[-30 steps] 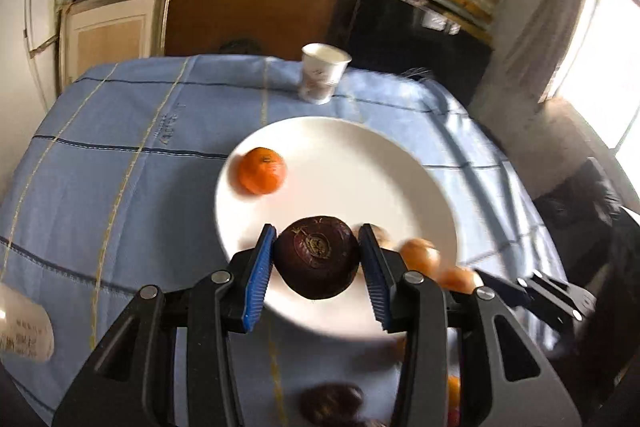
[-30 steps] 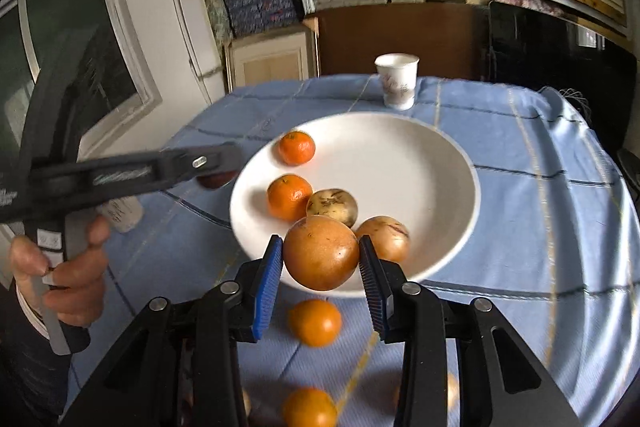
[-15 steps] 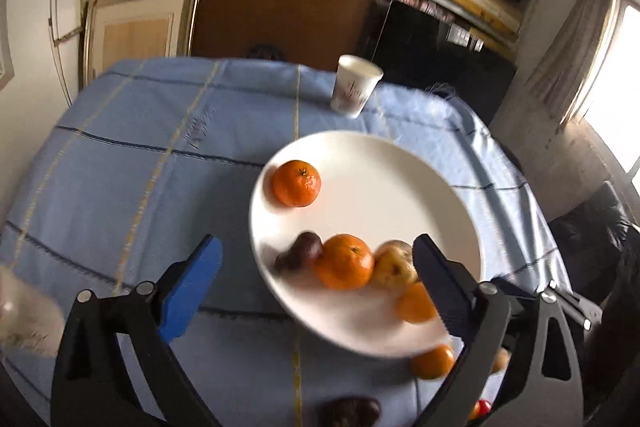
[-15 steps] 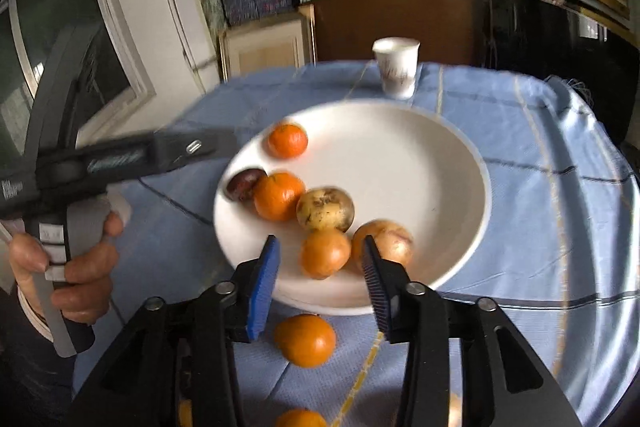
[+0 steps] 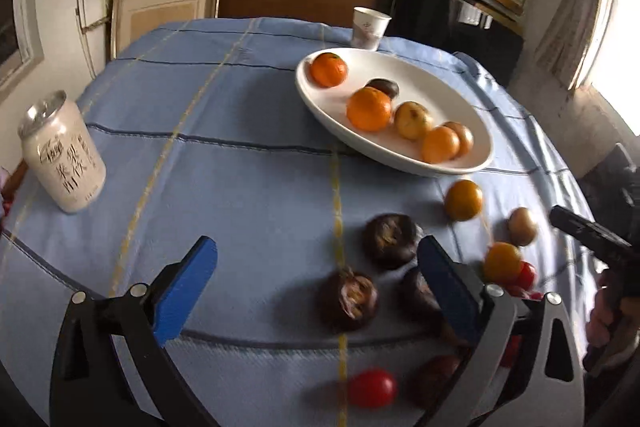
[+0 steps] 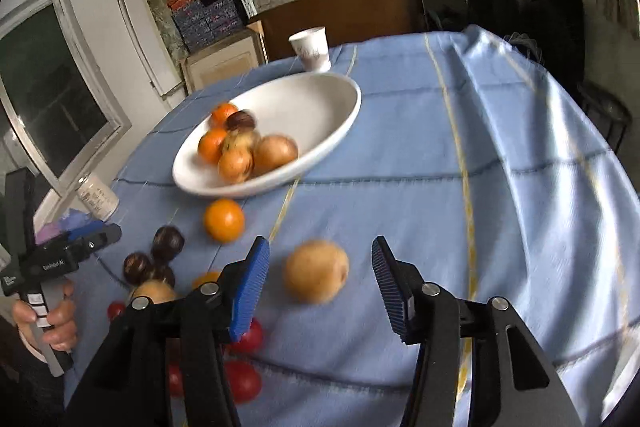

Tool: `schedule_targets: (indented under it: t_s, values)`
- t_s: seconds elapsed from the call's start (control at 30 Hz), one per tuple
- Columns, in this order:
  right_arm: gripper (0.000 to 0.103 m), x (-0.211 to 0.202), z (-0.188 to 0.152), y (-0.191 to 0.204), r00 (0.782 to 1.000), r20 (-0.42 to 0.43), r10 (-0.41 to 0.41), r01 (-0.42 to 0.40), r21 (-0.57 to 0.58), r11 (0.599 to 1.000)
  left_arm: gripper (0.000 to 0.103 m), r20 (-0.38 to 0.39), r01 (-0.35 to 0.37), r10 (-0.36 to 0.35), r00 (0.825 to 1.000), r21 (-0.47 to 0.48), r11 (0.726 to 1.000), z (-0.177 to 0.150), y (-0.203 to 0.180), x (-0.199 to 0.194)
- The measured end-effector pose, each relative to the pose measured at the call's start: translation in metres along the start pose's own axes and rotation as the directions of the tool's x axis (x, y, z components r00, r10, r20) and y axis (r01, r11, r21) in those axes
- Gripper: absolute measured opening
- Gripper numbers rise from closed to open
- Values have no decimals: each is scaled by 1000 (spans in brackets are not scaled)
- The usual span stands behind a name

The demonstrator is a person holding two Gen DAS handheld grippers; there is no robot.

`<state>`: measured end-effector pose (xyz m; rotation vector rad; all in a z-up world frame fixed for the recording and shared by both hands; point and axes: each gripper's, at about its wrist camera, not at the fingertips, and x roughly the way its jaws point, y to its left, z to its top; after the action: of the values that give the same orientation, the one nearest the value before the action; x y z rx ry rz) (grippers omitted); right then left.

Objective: Organize fruits
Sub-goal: 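Move the right tool to a pale yellow round fruit and grasp it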

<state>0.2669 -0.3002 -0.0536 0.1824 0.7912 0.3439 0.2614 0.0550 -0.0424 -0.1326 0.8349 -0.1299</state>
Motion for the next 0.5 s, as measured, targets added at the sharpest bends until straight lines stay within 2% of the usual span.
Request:
schedule_targets:
  t_s: [0.07, 0.17, 0.3, 0.37, 0.5]
  values:
    - [54, -1, -4, 8, 999, 14, -29, 30, -34, 999, 98, 19, 14, -14, 1000, -2, 1000, -2, 0, -6]
    - [54, 6, -8, 18, 997, 4, -74, 74, -85, 994, 98, 45, -10, 10, 999, 5, 1000, -7, 0, -12]
    - [54, 21, -12, 18, 995, -49, -85, 80, -91, 993, 98, 25, 6, -6, 1000, -17, 1000, -9, 5, -12]
    - [54, 25, -12, 19, 992, -49, -114, 109, -106, 988, 98, 16, 14, -13, 1000, -34, 999, -9, 8, -12]
    - [53, 25, -14, 20, 992, -44, -116, 111, -111, 988, 98, 13, 29, -28, 1000, -56, 998, -9, 12, -14]
